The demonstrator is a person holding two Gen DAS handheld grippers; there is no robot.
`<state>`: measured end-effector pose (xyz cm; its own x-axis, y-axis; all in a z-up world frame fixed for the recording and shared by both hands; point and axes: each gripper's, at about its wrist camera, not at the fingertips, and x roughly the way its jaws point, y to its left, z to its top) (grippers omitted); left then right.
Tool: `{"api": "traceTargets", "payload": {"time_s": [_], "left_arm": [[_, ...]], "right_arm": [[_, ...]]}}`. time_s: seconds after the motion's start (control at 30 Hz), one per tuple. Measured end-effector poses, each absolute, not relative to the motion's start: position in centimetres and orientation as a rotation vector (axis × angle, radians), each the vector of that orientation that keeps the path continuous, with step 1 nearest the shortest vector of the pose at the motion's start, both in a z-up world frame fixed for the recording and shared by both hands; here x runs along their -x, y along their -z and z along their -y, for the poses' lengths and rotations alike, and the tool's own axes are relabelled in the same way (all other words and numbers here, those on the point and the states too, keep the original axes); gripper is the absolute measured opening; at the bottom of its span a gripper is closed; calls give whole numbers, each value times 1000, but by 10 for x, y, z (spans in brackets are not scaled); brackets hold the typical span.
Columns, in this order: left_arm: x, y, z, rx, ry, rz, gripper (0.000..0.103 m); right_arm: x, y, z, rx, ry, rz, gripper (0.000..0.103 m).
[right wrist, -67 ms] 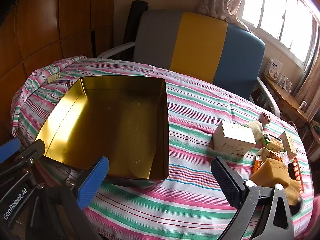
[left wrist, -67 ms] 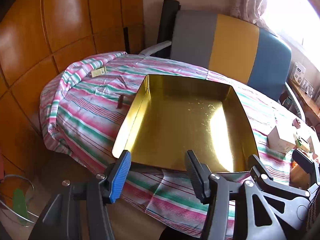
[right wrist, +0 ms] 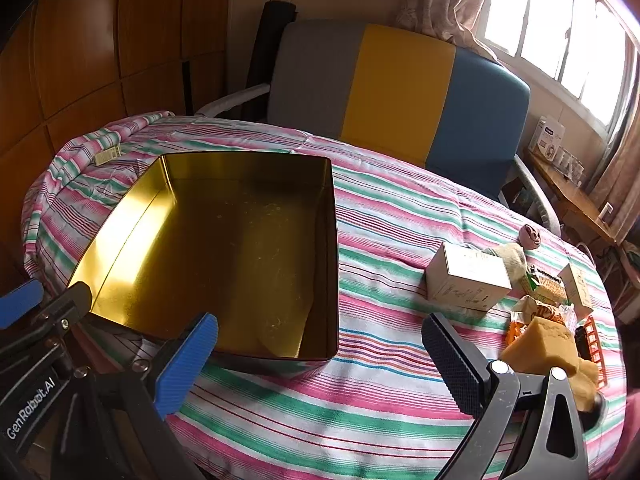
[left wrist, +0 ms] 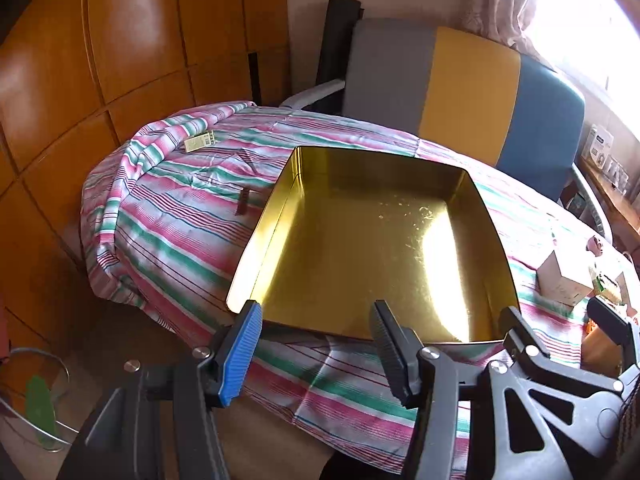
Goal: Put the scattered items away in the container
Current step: 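Swing both tools from the gold box toward the cluster of items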
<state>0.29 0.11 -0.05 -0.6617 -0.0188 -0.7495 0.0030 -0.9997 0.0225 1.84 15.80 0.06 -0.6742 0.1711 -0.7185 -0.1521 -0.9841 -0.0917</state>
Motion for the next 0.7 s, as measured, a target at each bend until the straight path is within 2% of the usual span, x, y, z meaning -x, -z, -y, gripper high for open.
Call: {"api": "traceTargets", "payload": {"time_s": [0.27, 0.7], "left_arm": [[-6, 6, -2, -1287, 2834, 38, 57], [-7, 4, -7, -1320, 2837, 68, 57]], "right_arm": [[-19, -3, -150, 1190, -2710, 66, 103], [-23, -1, -160, 1171, -2718, 12, 103]]}}
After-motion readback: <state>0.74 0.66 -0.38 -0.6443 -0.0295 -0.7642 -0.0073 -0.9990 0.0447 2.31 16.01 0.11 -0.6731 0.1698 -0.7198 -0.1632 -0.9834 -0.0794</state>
